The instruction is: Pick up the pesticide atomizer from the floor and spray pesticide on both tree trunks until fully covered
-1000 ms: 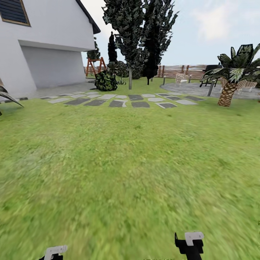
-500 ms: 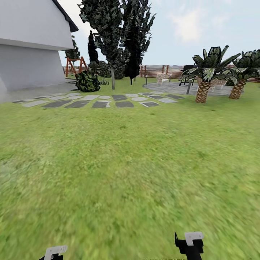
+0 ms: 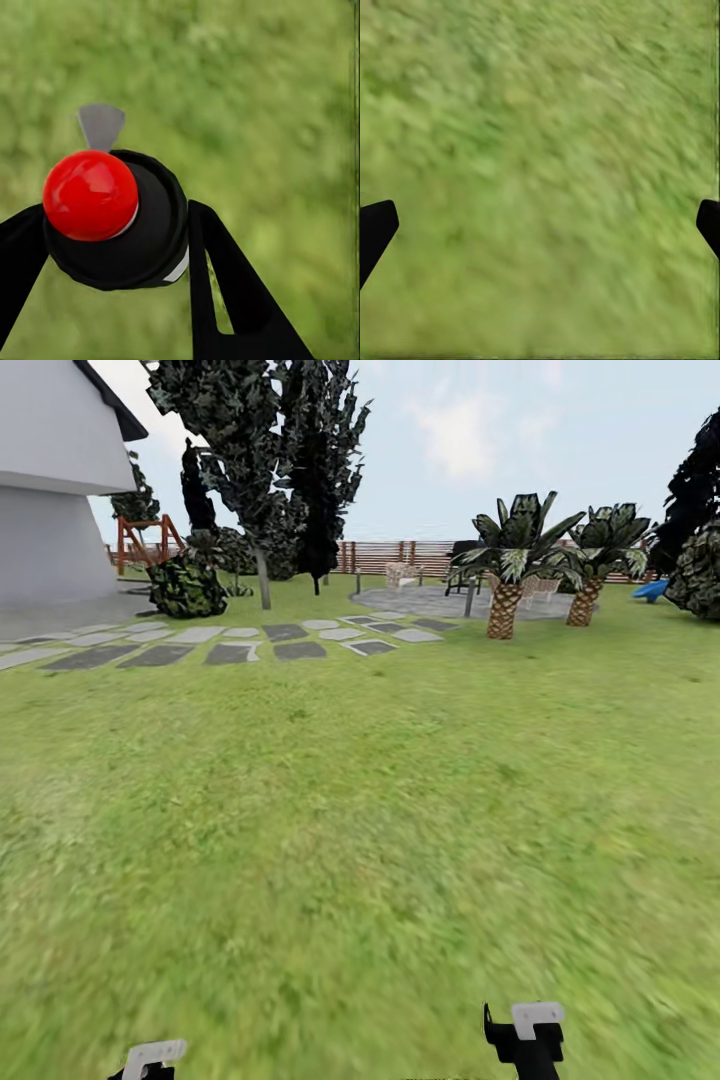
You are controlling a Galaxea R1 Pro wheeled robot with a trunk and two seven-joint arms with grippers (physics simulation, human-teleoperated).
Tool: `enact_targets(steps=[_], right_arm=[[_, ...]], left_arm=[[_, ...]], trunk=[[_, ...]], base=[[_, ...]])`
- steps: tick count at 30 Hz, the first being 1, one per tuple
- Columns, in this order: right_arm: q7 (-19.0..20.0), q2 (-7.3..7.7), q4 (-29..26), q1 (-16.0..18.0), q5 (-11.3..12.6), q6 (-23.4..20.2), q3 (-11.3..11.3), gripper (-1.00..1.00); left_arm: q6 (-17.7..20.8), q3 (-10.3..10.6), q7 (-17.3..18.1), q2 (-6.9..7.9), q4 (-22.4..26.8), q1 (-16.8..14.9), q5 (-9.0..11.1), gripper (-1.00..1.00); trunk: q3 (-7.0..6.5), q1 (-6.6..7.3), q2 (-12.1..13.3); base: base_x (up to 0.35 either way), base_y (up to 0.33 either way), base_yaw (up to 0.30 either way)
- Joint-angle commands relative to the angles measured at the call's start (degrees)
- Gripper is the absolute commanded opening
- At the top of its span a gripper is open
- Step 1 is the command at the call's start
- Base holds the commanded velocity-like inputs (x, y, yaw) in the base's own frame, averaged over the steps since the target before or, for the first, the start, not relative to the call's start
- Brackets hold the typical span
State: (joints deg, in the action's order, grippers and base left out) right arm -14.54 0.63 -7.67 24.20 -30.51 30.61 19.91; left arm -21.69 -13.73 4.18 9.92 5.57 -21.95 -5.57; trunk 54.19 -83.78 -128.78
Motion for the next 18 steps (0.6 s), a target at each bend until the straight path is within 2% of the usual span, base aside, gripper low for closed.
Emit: enact_targets(steps=[1,18], right_arm=[[-0.31,-0.01,0.11,0.06,-0.6,0.15,0.31,1.0],[-0.31,0.16,0.11,0.06,-0.6,0.15,0.39,1.0]], left_arm=[[-0.2,-0.51,0.19,0.01,-0.03,-0.02,-0.58,-1.0],[-0.2,-0.51,0.19,0.01,-0.03,-0.02,-0.58,-1.0]], trunk=[[0.05,0.01,-0.02],[0.05,0.01,-0.02]], base=[[0.0,0.0,-0.3],[0.0,0.0,-0.3]])
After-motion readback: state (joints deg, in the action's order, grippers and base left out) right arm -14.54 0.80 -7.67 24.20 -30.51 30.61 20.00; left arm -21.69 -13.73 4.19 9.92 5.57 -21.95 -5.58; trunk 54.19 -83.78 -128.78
